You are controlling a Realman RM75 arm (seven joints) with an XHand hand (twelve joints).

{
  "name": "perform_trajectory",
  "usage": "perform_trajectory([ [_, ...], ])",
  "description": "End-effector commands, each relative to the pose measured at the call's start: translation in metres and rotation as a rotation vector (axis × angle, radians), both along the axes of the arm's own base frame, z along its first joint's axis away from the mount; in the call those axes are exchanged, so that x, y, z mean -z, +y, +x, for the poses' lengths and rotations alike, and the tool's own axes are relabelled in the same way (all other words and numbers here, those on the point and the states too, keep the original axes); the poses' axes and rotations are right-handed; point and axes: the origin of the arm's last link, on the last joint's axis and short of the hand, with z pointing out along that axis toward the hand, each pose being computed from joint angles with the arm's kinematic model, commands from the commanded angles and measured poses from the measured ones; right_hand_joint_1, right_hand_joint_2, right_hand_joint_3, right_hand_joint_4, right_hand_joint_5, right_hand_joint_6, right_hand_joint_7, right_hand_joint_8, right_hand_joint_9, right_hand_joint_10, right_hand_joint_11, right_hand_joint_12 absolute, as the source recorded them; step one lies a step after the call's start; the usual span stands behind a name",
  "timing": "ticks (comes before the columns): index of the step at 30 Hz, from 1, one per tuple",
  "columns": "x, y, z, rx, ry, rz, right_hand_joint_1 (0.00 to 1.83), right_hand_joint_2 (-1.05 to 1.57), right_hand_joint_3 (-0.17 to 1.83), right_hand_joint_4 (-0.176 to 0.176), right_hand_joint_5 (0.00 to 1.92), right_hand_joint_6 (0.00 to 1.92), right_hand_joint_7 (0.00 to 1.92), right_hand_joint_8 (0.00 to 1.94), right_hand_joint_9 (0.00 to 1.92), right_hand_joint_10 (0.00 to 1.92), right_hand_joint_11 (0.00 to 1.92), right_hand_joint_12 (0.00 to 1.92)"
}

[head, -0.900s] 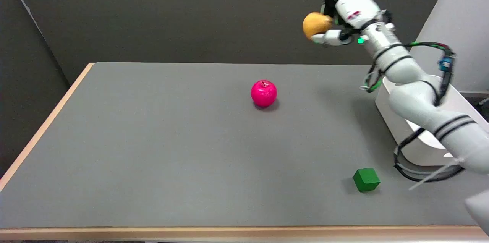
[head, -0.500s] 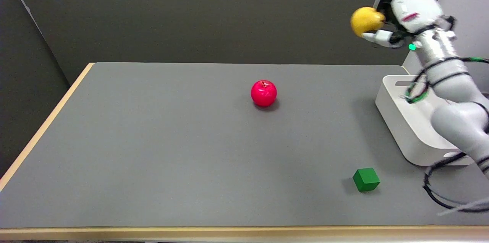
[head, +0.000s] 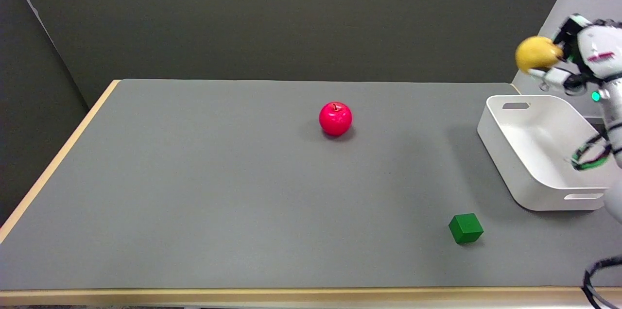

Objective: Place the yellow pear into the white box.

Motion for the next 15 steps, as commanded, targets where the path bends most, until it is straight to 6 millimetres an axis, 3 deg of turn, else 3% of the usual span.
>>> perform_trajectory([
  [1,-0.044,0.086,-0.053,0.067,-0.116,-0.216,1.18,1.04,0.45,-0.100,0.61,1.52,0.88,1.39,0.84,1.57,0.58,1.92],
  [7,-0.046,0.103,-0.086,0.134,-0.169,-0.252,1.18,1.02,0.48,-0.091,0.62,1.53,0.88,1.39,0.84,1.57,0.60,1.92],
  [15,-0.029,0.095,-0.097,0.139,-0.182,-0.197,1.18,1.01,0.49,-0.088,0.63,1.53,0.89,1.38,0.84,1.57,0.62,1.92],
])
